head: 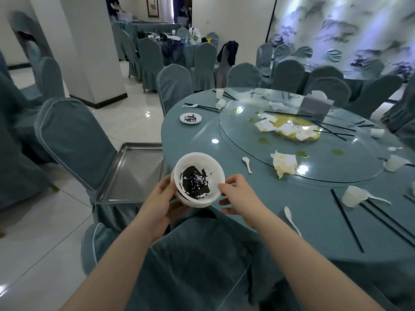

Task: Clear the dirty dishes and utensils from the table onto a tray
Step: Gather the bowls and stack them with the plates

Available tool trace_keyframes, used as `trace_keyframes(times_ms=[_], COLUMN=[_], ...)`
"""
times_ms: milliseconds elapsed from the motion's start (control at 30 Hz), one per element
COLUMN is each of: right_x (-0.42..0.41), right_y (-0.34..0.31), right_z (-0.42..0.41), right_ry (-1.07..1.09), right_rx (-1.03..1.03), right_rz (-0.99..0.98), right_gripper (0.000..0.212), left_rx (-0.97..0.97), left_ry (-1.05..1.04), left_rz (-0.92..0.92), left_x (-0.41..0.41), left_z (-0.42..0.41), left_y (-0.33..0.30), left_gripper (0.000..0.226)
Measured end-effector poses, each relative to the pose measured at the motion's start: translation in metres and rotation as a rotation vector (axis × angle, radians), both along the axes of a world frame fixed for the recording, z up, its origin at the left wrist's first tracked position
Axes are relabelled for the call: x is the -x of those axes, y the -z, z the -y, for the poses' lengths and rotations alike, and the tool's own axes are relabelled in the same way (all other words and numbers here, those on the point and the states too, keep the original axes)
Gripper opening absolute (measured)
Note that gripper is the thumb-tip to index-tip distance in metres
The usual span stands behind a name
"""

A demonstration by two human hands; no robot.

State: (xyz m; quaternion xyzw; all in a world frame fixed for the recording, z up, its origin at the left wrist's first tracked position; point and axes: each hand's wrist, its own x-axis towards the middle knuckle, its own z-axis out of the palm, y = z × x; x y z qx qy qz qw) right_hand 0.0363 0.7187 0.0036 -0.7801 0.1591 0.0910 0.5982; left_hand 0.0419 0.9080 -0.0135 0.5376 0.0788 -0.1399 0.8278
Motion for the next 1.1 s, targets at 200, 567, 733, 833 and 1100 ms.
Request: trace_keyframes(times_ms=[200, 567, 733, 833, 1100], right_x=[-0.025, -0.101, -0.122, -0.129, -0.178], right_y=[-0.003, 0.010, 0.007, 0.008, 0.031], right_z=[-0.023, -0.125, -0.167, -0.179, -0.192], right_ry=[0.084, 0.324, 0.393, 0.448, 0.544], right_rx=[-0.379, -0.405, -0.430, -0.480, -0.494], right_rz=[-0.097, -0.057, -0.024, -0.009, -0.017], right_gripper=[0.014, 0.018, 0.014, 0.007, 0.020], left_rx=[-0.019, -0.167, -0.144, -0.136, -0.129], left_ry=[0.094, 0.411, 0.415, 0.425, 0.399], left_rz=[-0.029, -0.009, -0.036, -0.041, -0.100], left_x=[-0.031, -0.154, -0.192, -0.208, -0.248], left_z=[-0.019, -0.131, -0.168, -0.177, -0.196], left_y=[-0.004, 0.000, -0.002, -0.002, 0.012], left_gripper=[0.028, 0.020, 0.022, 0.022, 0.020])
